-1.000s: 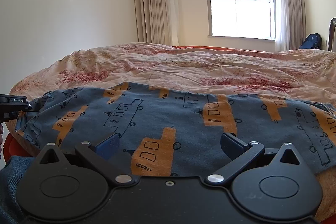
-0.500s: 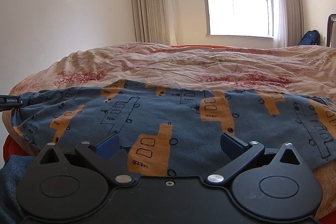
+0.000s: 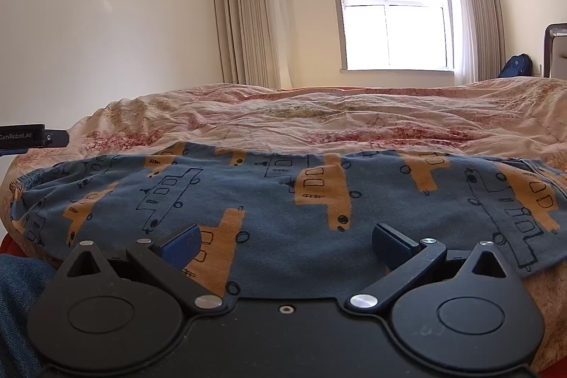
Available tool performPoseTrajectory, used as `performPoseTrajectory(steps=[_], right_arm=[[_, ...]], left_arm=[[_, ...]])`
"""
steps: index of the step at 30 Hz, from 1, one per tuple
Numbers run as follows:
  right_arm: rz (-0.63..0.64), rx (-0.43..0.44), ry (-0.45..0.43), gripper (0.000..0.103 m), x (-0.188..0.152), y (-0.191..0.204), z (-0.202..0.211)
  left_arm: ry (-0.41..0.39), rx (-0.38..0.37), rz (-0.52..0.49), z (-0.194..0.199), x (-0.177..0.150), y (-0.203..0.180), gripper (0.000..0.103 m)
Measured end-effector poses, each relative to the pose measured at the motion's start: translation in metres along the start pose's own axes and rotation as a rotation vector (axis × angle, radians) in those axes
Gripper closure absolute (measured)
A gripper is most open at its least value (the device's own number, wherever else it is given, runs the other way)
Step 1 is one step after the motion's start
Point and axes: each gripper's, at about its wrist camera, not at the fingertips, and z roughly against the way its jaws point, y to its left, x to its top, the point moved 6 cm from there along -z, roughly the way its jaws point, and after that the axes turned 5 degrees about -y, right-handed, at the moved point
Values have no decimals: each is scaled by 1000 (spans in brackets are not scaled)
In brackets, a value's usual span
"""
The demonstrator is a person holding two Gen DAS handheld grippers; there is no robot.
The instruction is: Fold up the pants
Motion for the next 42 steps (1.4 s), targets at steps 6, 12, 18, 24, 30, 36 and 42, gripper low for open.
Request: performPoseTrajectory(steps=[6,12,18,24,30,36,42], right_arm=[[-1,-34,-11,1,2,-46,6],[7,-155,-28,1,5,-107,20],[-41,-317,-90,0,9,-171,49],[-163,-350,-182,0,5,-195,87],[-242,-135,-93,0,-7,-175,76],[-391,-81,-67,0,-4,-185,61],[-580,-67,-127,0,-3,-207,55]], left_arm=[[133,-423,-71,-33,-5,-107,3],[185,-511,-178,-75,-11,-168,3],[251,-430,-249,-108,-38,-189,1],[199,-371,-279,-90,-34,-199,1],[219,-542,-43,-51,-28,-224,1],[196,-613,-73,-43,-46,-248,1],[177,-575,-94,-47,-55,-249,0]])
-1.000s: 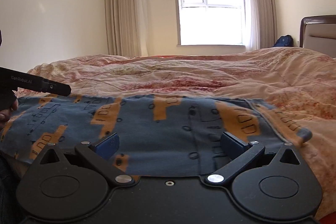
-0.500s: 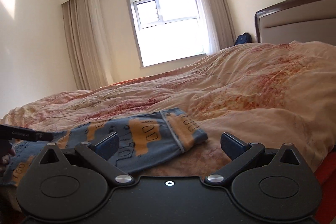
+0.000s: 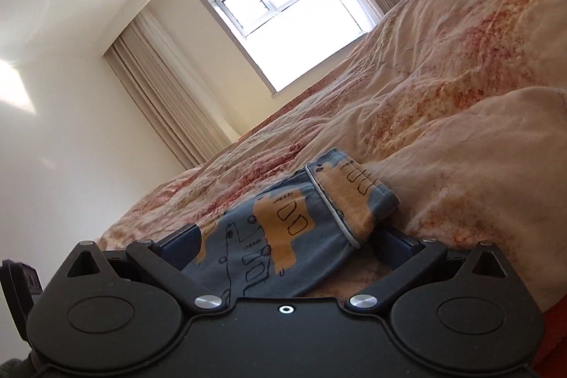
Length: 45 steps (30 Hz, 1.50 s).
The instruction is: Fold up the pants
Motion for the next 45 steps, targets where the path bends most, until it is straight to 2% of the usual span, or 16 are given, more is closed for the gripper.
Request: performPoseTrajectory(steps=[4,6,10,12,14,18,20,23,27,30,33,37,42,45], right_arm=[[-111,-19,-80,2,5,-5,1],[-144,-37,-110,13,7,-6,4],[-171,-84,-123,30,8,-10,4],[-175,-108,-123,48,7,-11,6],[-169,-139,-118,60,7,-14,6],[-58,-212,-95,78,6,-11,6],[94,-250,-86,85,4,3,2],[326,-280,-91,86,-3,30,1],[633,-263,-106,87,-19,78,2],[803,-193,-103,87,-37,114,6],[951,-112,-56,87,-67,148,7],[1044,-44,-10,87,-103,172,6],[1016,-36,71,87,-128,171,-4],[991,-37,78,87,-132,170,-6]], left_arm=[[-4,-6,0,1,1,0,0],[-12,-41,55,2,4,4,0],[-42,-133,214,5,11,17,0],[-68,-173,237,7,16,18,0],[-84,-206,244,7,19,16,0],[-43,-326,307,2,19,12,0],[-30,-382,346,3,19,12,0],[-38,-485,402,7,20,11,0],[-22,-549,478,5,19,15,0],[-7,-580,557,2,19,23,0],[6,-617,629,-2,18,30,0],[23,-624,642,-5,15,32,1],[47,-602,584,-8,13,25,1],[48,-592,570,-7,12,22,1]])
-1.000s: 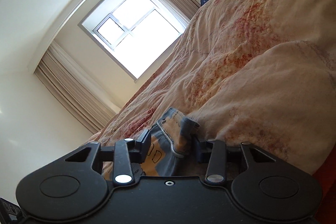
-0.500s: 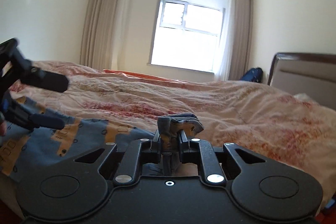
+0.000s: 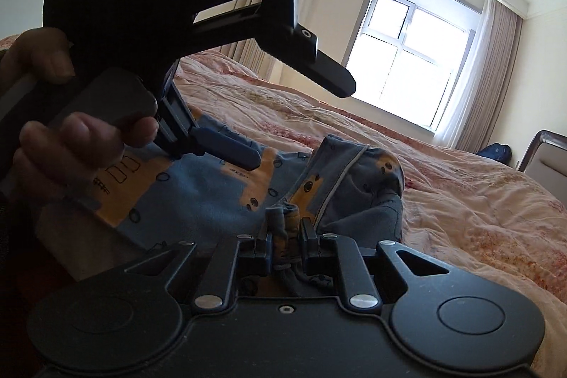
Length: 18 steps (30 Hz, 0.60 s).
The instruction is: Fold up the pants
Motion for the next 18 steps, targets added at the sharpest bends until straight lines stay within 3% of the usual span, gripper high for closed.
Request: performPoseTrajectory(steps=[5,8,11,14,16,18], right_arm=[[-89,19,-89,87,10,-4,14],[-107,50,-144,87,17,1,25],[-94,96,-155,87,18,11,28],[-87,111,-139,87,16,20,26],[-95,110,-130,87,16,20,25],[-101,106,-127,85,16,20,24]], left_arm=[[8,25,-20,-1,-2,0,4],[25,88,-42,-4,-4,4,14],[23,94,-31,-3,-3,7,26],[13,101,3,-1,-1,12,46],[-3,133,10,0,0,16,69],[-12,148,1,1,1,17,78]])
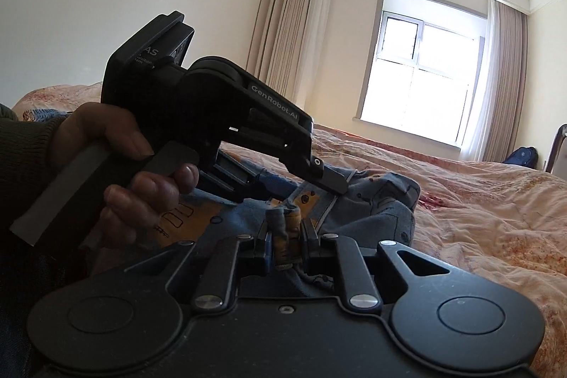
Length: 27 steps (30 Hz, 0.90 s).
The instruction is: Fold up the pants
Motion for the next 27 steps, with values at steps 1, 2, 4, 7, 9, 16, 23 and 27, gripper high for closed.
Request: performPoseTrajectory(steps=[1,2,4,7,9,16,23,27], right_arm=[[0,-3,3,85,1,1,0],[1,-5,6,83,2,2,0],[3,-8,9,83,3,4,-2],[2,-12,2,82,5,7,0],[3,-14,-5,82,7,8,-2],[-5,14,-59,82,25,20,3],[-19,109,-82,83,35,45,2],[-28,142,-82,83,40,52,-2]], left_arm=[[-9,-2,-13,1,0,-2,86],[-20,-6,-32,3,1,-5,88],[-49,-21,-65,7,1,-11,90],[-85,-38,-100,14,1,-19,91],[-107,-35,-117,19,2,-23,91],[-161,23,-76,52,11,-21,91],[-190,143,-94,94,20,-17,91],[-197,193,-68,109,23,-11,92]])
